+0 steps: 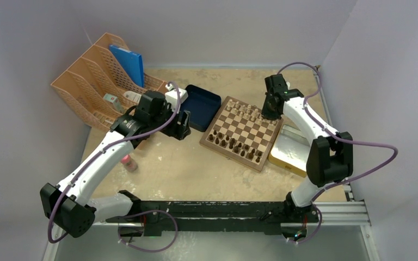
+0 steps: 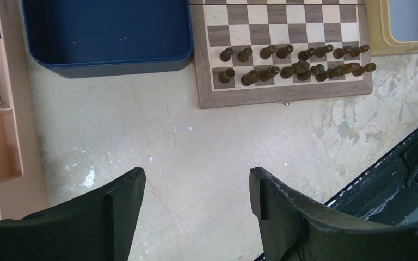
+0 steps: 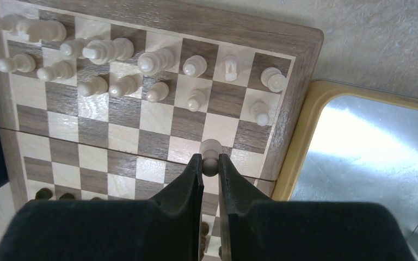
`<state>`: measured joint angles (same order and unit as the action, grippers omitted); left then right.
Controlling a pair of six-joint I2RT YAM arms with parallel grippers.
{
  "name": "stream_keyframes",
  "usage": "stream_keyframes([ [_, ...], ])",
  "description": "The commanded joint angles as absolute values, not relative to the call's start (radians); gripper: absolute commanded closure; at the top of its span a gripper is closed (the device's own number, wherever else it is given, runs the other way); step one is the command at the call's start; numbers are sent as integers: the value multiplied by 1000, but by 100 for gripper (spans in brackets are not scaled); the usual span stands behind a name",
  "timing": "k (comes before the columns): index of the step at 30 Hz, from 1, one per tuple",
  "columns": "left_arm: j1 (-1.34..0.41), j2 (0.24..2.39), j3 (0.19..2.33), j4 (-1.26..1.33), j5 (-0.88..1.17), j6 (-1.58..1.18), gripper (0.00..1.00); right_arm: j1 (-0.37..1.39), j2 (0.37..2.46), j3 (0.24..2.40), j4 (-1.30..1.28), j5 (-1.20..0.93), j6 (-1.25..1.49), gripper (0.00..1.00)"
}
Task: Set up the chess pieces on the board
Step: Place the chess piece on the chessboard.
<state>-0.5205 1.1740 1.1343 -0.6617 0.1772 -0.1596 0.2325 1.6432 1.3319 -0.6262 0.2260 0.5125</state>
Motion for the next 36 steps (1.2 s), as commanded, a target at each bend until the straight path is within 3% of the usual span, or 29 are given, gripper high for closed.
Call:
stream_keyframes([
  [1, -523, 1156, 1188, -653, 158, -140, 30, 215, 1645, 1308, -580, 230, 492, 89],
  [36, -523, 1145, 1218, -670, 148, -138, 30, 199, 1751, 1287, -475, 272, 467, 88],
])
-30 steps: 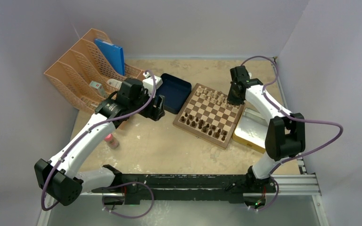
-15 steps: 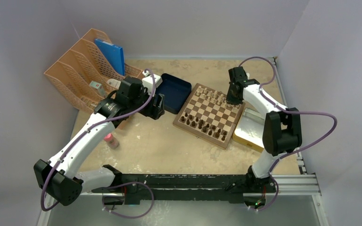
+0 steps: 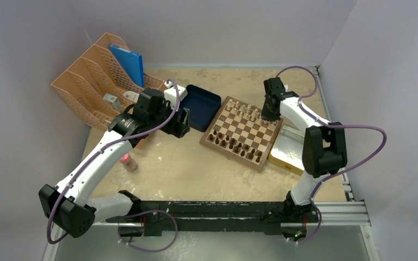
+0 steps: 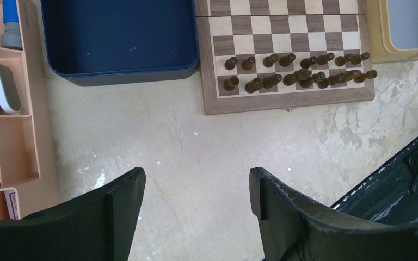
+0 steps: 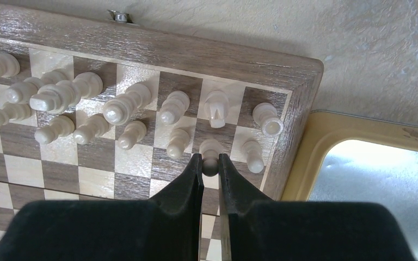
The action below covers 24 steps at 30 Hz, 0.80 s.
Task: Set up the chess pieces on the board
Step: Place the chess piece on the chessboard.
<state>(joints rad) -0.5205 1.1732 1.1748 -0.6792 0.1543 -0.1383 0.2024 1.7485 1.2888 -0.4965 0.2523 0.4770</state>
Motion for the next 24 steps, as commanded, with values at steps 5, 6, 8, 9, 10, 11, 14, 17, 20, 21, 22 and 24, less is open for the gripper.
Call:
stream_keyframes([
  [5, -522, 1141, 1218, -672, 146, -140, 30, 199, 1756, 1272, -463, 267, 467, 88],
  [6, -523, 1141, 1218, -673, 144, -141, 31, 198, 1758, 1269, -461, 267, 467, 88],
  [8, -523, 1141, 1218, -673, 144, -140, 31, 199, 1761, 1267, -461, 267, 467, 88],
  [9, -522, 1142, 1218, -675, 142, -140, 31, 198, 1762, 1265, -462, 268, 467, 88],
  [10, -522, 1142, 1218, -675, 140, -140, 31, 198, 1763, 1262, -459, 270, 467, 88],
  [11, -522, 1141, 1219, -673, 140, -140, 31, 198, 1763, 1261, -459, 272, 467, 88],
  [14, -523, 1141, 1218, -672, 137, -140, 31, 199, 1764, 1257, -457, 272, 467, 88],
  [17, -523, 1143, 1218, -672, 135, -140, 31, 198, 1768, 1259, -457, 272, 467, 88],
  [20, -523, 1143, 1218, -673, 132, -138, 31, 198, 1773, 1262, -459, 268, 467, 88],
  [21, -523, 1142, 1218, -673, 131, -138, 31, 198, 1775, 1265, -459, 267, 467, 88],
  [22, -523, 1142, 1218, -672, 127, -137, 31, 198, 1776, 1265, -459, 267, 467, 88],
  [24, -523, 1141, 1219, -672, 123, -137, 31, 198, 1778, 1265, -457, 263, 467, 88],
])
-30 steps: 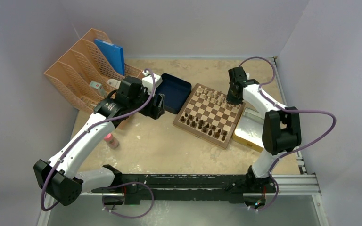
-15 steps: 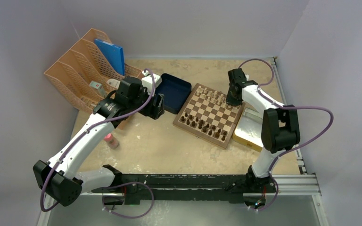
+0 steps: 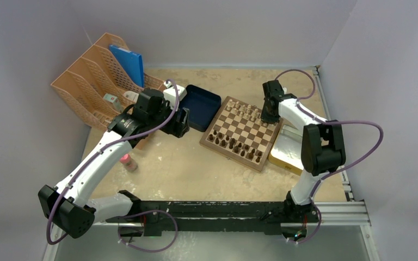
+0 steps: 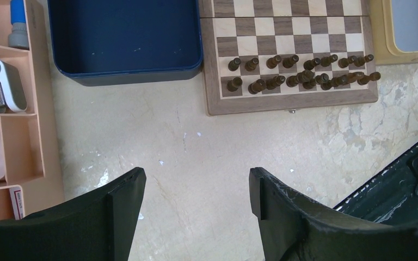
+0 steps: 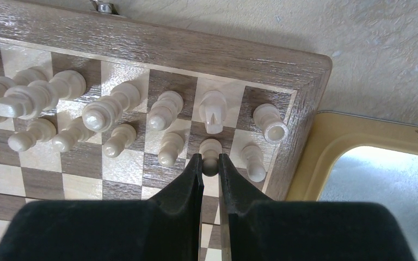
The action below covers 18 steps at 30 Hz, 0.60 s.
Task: Set up the chess pieces on the board
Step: Place the chess piece on the chessboard.
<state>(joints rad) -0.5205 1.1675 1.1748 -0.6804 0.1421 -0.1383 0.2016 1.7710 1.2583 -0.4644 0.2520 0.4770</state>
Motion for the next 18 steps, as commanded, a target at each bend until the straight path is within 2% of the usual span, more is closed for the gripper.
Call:
stream_keyframes([
  [1, -523, 1141, 1219, -672, 121, -137, 31, 199, 1779, 1265, -457, 262, 467, 88],
  [18, -523, 1146, 1218, -673, 120, -130, 31, 198, 1773, 1307, -475, 280, 467, 88],
])
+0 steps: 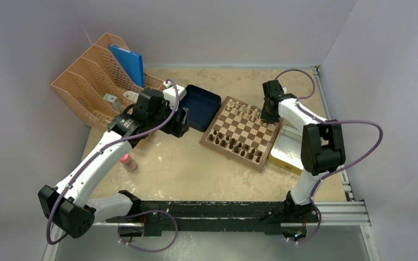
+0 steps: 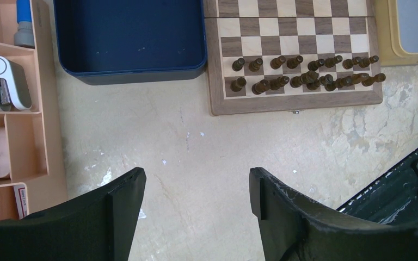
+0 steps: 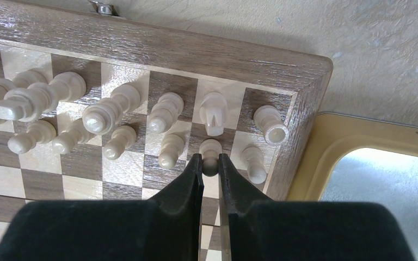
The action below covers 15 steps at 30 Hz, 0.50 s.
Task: Set up the chess pieces on the board
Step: Place the chess piece on the chessboard.
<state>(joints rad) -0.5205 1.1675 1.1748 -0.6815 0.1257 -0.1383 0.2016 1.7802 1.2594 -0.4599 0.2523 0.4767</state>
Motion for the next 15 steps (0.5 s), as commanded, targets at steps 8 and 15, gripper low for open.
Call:
stream_keyframes([
  [8, -522, 1144, 1216, -675, 126, -129, 31, 198, 1769, 1323, -480, 274, 467, 88],
  [15, -523, 1141, 1215, -676, 126, -129, 31, 198, 1770, 1310, -487, 269, 467, 88],
])
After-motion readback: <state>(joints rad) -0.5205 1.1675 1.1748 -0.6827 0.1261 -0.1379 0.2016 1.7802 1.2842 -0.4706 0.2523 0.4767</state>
